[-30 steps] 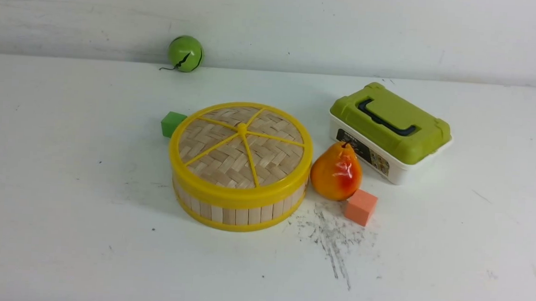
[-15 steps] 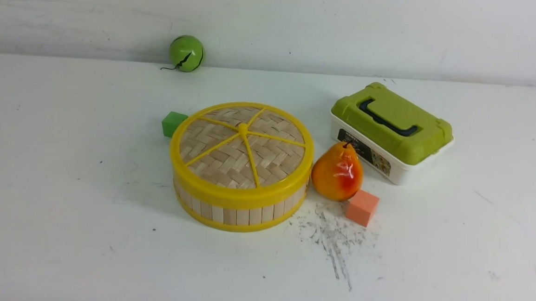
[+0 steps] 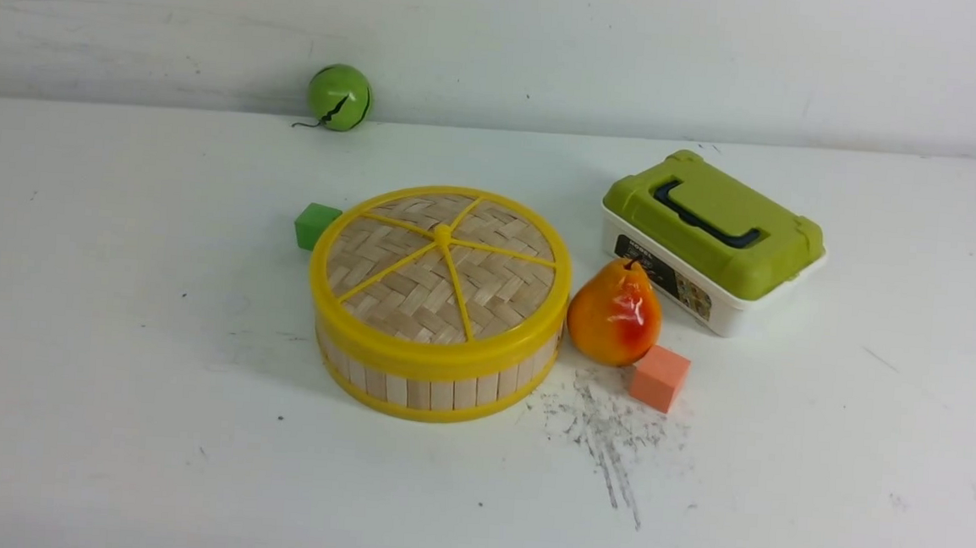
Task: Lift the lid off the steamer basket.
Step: Use the left arm to lift the lid of the steamer
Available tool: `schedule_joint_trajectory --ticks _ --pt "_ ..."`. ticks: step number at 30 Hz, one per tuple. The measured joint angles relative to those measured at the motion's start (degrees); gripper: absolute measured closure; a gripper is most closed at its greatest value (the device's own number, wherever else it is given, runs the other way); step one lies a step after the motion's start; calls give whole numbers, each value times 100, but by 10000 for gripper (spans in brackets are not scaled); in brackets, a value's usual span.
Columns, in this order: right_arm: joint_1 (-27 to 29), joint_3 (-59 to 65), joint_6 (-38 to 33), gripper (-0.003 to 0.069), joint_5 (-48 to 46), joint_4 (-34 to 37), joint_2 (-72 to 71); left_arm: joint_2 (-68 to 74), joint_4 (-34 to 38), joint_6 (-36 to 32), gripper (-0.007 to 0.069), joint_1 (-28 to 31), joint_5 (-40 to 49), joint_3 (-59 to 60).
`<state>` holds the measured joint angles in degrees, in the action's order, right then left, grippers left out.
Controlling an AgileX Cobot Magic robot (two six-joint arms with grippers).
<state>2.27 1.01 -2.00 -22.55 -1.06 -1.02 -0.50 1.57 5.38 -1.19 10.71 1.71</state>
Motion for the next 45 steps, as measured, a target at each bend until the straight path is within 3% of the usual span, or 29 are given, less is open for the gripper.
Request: schedule_joint_trajectory --ticks 10,15,19,22,26,29,30,32,35,38,45 --pt "0 0 0 419 0 0 0 0 0 -238 542 0 -4236 0" --pt "0 0 0 419 0 0 0 0 0 -51 540 0 -5241 0" --pt "0 0 0 419 0 0 0 0 91 631 534 0 -5683 -46" --pt "0 0 0 419 0 0 0 0 31 1146 557 0 -4723 -771" --pt "0 0 0 419 0 0 0 146 -190 1101 637 0 -2238 -2409" --pt "0 0 0 419 0 0 0 733 -228 964 637 0 -562 -3609" --pt "0 0 0 419 0 0 0 842 -235 963 637 0 -453 -3675" --pt "0 0 0 419 0 0 0 1610 -222 938 637 0 901 -4411" --pt "0 0 0 419 0 0 0 2640 -157 931 637 0 2039 -4972" --pt "0 0 0 419 0 0 0 3442 -157 926 637 0 2541 -5246" --pt "0 0 0 419 0 0 0 4741 62 882 637 0 2796 -5353"
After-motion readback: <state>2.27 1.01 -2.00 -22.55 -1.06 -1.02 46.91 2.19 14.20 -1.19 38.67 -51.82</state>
